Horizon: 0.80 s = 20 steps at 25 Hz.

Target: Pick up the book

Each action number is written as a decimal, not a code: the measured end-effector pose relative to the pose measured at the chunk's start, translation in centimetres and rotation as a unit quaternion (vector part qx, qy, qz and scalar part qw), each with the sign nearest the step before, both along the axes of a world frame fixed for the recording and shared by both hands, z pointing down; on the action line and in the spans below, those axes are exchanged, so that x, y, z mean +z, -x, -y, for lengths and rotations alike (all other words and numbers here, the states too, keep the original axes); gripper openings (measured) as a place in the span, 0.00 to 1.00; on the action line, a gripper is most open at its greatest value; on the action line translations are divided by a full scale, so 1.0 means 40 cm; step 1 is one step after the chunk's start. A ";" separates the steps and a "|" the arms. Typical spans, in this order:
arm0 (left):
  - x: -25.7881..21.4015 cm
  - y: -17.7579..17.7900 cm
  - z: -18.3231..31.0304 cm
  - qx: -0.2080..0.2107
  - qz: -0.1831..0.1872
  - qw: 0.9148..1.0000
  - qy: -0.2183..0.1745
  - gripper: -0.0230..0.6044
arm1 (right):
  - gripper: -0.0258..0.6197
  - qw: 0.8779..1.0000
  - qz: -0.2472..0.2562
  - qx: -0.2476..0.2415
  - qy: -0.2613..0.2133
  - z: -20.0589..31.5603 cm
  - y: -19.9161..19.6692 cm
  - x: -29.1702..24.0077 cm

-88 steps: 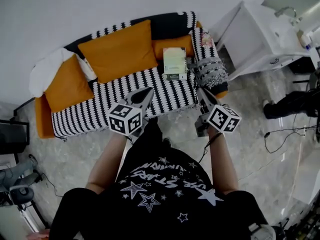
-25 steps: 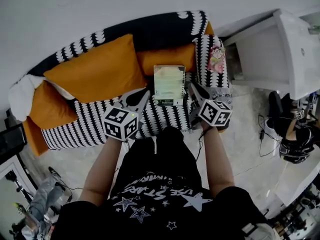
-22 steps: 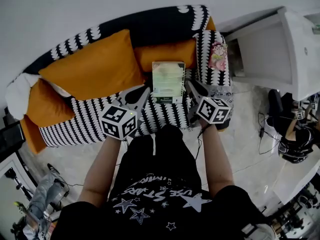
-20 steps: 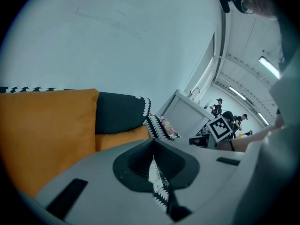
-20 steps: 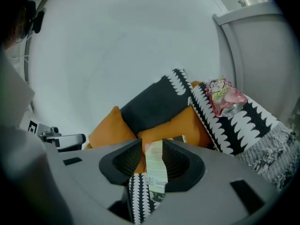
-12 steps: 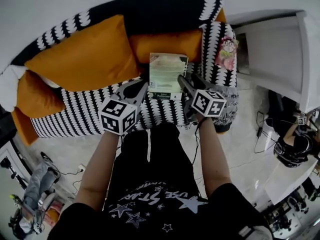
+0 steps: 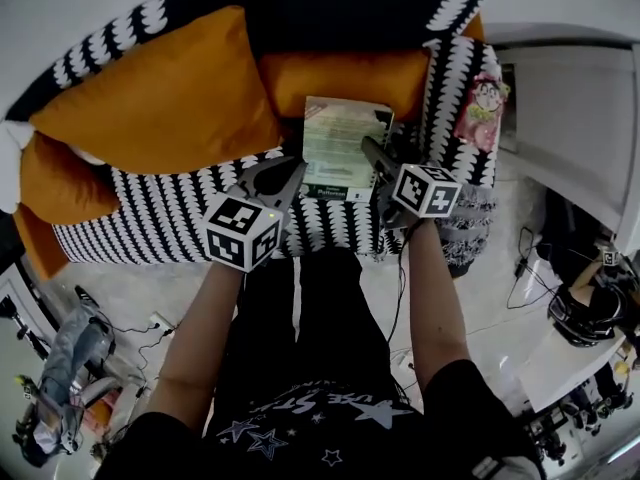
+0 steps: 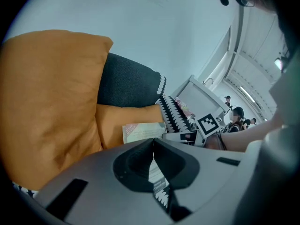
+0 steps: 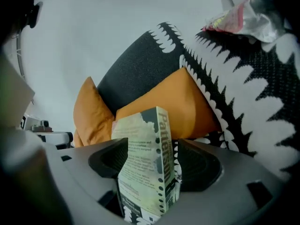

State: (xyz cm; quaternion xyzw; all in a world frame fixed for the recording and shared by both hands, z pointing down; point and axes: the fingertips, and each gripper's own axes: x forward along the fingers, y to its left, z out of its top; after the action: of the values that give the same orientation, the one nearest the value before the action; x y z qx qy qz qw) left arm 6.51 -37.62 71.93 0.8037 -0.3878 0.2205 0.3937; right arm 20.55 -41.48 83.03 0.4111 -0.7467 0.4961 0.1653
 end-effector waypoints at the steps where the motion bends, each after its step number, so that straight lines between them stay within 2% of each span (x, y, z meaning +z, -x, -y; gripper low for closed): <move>1: 0.008 0.004 0.003 -0.002 0.001 1.000 0.002 0.05 | 0.52 1.000 0.004 -0.001 -0.002 0.006 0.002 0.009; 5: 0.035 0.014 0.004 -0.002 0.003 1.000 0.008 0.05 | 0.54 1.000 0.020 -0.015 -0.005 0.016 0.013 0.036; 7: 0.047 0.016 0.002 0.000 0.004 1.000 0.013 0.05 | 0.55 0.999 0.034 -0.041 -0.004 0.012 0.033 0.044; 11: 0.072 0.013 -0.006 0.005 0.011 1.000 0.022 0.05 | 0.57 0.992 0.057 -0.116 -0.005 -0.004 0.079 0.058; 17: 0.108 -0.008 -0.010 0.013 0.012 0.999 0.032 0.05 | 0.57 0.982 0.121 -0.145 0.008 -0.004 0.101 0.074; 20: 0.117 -0.016 -0.013 0.016 0.009 0.999 0.038 0.05 | 0.56 0.975 0.133 -0.179 0.006 -0.019 0.122 0.081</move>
State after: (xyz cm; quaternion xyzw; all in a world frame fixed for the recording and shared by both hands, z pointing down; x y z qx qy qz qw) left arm 7.14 -37.09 76.62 0.7922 -0.3699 0.2486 0.4168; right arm 15.66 -40.74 86.27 0.2007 -0.8202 0.5133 0.1534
